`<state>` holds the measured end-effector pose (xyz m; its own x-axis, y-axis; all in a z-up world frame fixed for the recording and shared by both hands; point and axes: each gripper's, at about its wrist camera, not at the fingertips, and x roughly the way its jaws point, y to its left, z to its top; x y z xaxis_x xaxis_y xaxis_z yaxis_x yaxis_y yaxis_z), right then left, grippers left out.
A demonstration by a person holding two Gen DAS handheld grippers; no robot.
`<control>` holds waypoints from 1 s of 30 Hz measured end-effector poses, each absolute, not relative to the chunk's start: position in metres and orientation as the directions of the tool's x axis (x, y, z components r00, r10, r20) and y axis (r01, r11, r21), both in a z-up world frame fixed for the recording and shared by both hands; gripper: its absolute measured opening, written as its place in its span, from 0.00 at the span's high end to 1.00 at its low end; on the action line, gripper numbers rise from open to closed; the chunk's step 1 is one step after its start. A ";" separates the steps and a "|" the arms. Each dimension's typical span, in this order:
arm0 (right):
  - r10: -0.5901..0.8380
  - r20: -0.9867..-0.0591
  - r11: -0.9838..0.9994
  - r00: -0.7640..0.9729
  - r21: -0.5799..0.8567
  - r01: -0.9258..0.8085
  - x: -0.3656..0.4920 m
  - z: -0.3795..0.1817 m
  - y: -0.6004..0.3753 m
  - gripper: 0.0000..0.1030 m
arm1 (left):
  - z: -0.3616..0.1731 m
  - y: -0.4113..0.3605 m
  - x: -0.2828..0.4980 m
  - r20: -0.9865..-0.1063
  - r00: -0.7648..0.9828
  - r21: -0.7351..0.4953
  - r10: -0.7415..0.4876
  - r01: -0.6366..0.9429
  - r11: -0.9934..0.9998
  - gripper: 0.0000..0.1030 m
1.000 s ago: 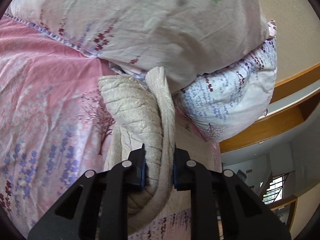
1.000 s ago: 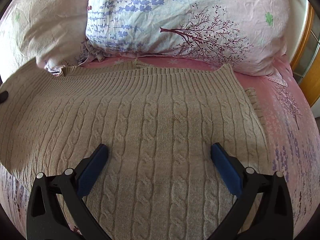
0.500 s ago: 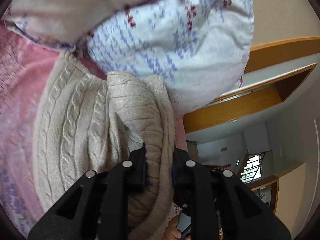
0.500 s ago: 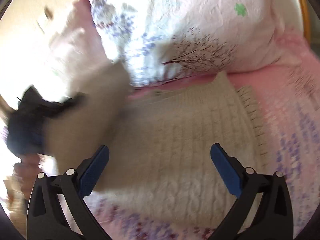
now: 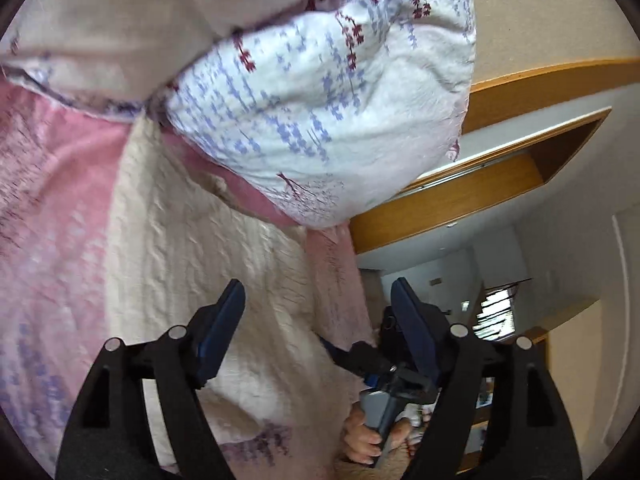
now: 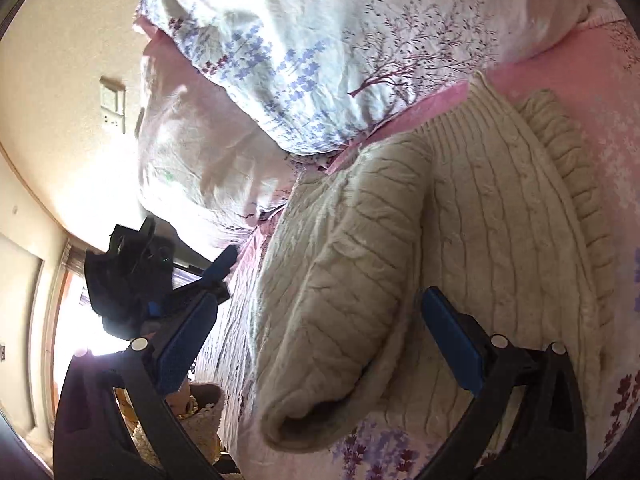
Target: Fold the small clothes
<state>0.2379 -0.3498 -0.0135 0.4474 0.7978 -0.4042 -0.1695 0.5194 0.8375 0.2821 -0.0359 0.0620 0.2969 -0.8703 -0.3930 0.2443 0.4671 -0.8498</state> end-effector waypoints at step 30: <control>0.403 -0.532 0.894 0.745 0.405 -0.194 0.237 0.077 -0.320 0.85 | 0.031 -0.029 0.250 -0.728 0.375 -0.457 -0.574 0.359 0.814 0.20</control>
